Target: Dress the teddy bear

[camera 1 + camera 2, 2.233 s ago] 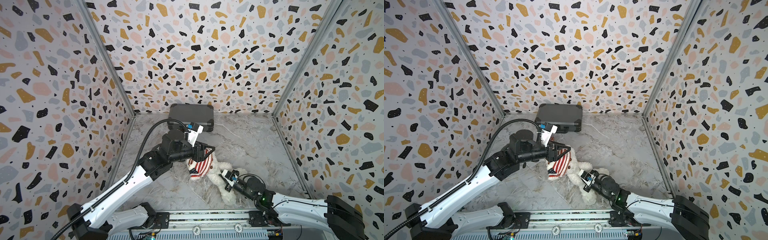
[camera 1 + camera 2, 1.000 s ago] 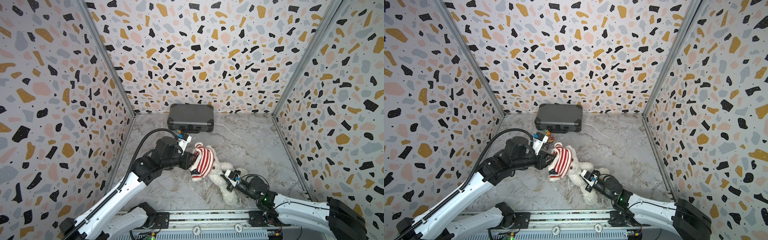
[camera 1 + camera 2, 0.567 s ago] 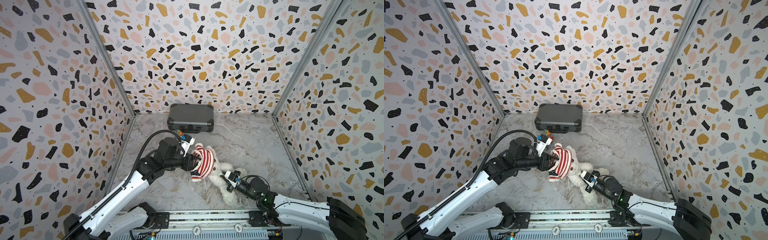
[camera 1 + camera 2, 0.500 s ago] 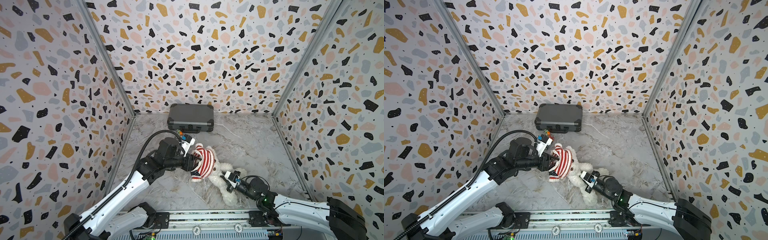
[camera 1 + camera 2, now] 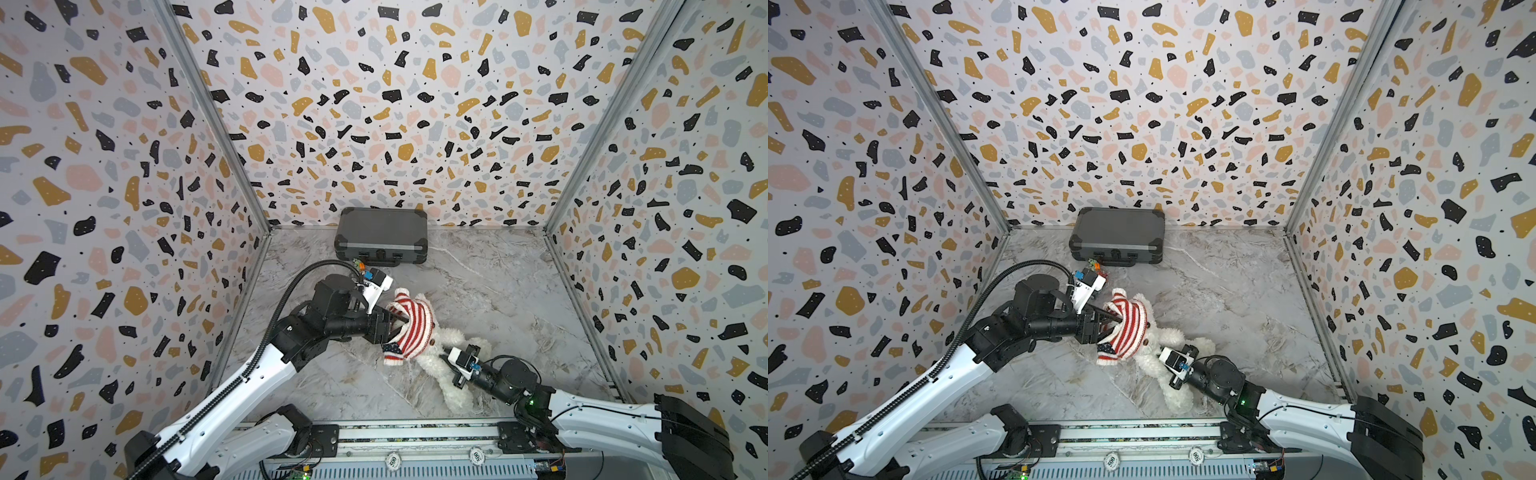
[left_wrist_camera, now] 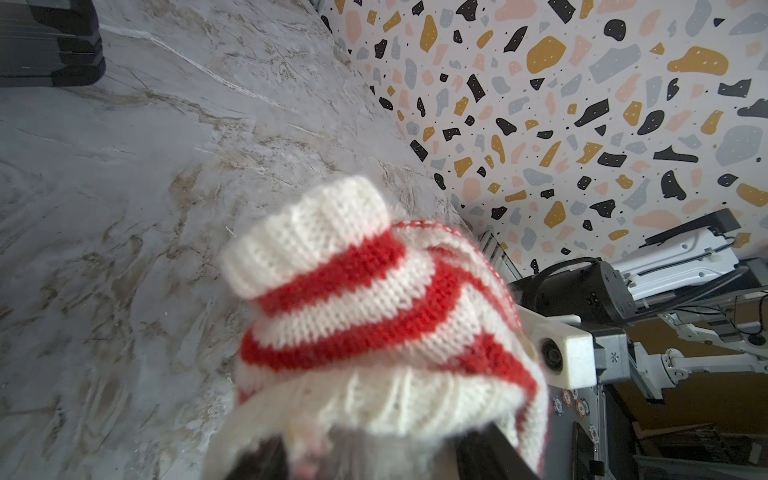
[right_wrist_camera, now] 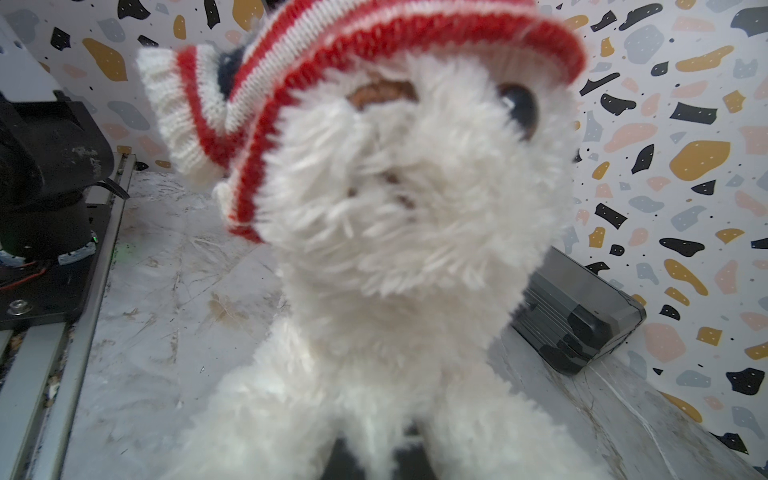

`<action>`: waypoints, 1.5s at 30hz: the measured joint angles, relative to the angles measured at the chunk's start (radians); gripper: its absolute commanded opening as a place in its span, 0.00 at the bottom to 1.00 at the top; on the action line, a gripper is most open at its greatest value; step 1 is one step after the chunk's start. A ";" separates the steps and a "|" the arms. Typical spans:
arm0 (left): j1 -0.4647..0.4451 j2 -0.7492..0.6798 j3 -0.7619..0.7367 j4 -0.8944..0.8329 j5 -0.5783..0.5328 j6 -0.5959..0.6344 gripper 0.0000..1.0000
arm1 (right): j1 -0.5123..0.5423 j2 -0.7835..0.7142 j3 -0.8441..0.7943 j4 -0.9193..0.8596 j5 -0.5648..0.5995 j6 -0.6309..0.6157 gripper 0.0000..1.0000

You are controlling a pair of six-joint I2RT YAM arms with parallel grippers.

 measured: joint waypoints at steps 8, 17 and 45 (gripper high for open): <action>0.000 -0.007 0.000 -0.002 0.032 0.001 0.57 | 0.005 0.000 0.000 0.000 0.012 -0.006 0.00; -0.056 0.052 0.000 -0.002 0.005 0.007 0.59 | 0.018 0.009 0.000 -0.014 0.042 -0.019 0.00; -0.081 0.039 -0.003 0.070 -0.195 0.057 0.00 | 0.010 -0.045 0.110 -0.222 0.107 0.072 0.48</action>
